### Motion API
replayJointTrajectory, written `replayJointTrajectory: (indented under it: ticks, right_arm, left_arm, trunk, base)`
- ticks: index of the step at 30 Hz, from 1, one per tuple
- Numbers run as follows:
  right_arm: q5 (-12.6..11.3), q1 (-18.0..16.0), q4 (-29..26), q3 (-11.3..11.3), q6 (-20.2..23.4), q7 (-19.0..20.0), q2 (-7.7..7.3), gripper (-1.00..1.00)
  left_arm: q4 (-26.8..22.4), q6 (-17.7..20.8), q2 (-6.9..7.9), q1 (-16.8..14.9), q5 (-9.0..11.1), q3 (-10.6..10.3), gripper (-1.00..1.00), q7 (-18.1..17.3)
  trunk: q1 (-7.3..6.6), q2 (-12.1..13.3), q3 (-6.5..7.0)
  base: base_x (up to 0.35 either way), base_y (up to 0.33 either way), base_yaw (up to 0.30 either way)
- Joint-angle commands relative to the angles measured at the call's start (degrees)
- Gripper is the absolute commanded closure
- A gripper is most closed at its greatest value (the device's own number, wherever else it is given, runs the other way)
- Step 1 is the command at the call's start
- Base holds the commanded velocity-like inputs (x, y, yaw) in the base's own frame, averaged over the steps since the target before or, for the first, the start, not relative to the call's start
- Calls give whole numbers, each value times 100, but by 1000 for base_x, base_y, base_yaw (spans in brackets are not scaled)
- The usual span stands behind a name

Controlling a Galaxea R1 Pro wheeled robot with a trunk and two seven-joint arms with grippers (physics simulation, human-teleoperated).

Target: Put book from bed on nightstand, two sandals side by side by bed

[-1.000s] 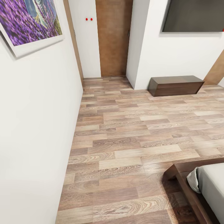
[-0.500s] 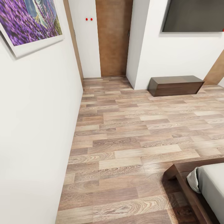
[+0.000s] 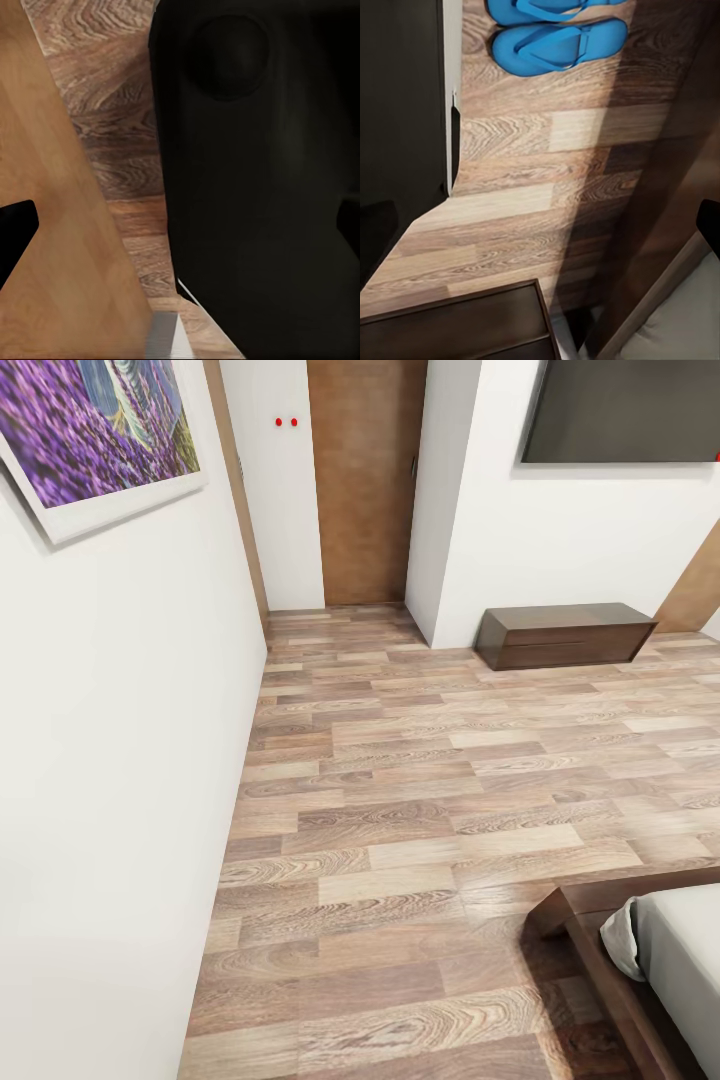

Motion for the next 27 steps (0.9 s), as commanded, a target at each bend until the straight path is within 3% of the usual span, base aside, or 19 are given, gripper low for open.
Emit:
replayJointTrajectory:
  ticks: [1,27]
  right_arm:
    - [-3,1,-14,47,54,-17,-1,-100]
    - [27,5,-11,52,54,-17,23,-100]
  left_arm:
    - [3,-20,0,-3,57,-50,-100,25]
    - [152,-14,-2,109,51,-46,-100,18]
  trunk:
    - [0,-2,-4]
    - [0,-2,-4]
  base:
    - [0,0,0]
    - [0,0,0]
